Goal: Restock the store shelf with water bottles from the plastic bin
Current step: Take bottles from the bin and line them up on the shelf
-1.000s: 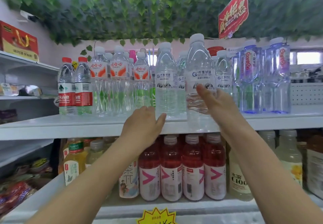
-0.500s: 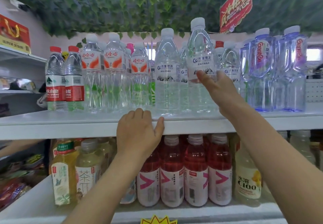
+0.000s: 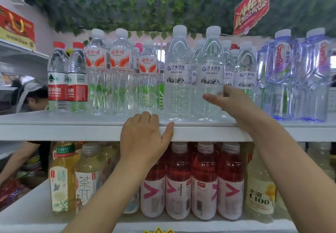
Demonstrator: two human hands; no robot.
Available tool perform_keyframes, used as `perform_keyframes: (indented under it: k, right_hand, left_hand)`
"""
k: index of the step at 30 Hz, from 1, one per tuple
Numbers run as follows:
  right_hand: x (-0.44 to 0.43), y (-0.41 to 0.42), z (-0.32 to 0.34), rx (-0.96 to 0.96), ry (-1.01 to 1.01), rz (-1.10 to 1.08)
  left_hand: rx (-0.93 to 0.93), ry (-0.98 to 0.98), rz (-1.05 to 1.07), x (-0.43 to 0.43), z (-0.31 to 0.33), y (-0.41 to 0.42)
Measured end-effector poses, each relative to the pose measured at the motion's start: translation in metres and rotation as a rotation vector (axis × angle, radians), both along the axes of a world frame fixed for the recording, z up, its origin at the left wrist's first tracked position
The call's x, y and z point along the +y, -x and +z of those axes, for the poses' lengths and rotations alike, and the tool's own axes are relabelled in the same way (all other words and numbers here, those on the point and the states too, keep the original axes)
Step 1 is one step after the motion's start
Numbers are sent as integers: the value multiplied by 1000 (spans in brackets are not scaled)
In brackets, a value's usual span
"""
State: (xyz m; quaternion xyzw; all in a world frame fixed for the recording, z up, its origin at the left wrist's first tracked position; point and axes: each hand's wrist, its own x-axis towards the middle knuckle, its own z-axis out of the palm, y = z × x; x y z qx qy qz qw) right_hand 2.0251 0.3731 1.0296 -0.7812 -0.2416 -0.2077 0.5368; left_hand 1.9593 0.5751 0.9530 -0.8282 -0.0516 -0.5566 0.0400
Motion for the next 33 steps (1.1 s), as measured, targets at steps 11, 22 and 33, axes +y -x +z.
perform_keyframes:
  k: [11, 22, 33]
  right_hand:
    - [4, -5, -3, -109, 86, -80]
    - [7, -4, -7, -68, 117, -49]
    - [-12, 67, -12, -161, 430, -240]
  left_hand:
    - [41, -1, 14, 1, 0, 1]
    - [184, 32, 43, -4, 3, 12]
    - [385, 250, -19, -14, 19, 76]
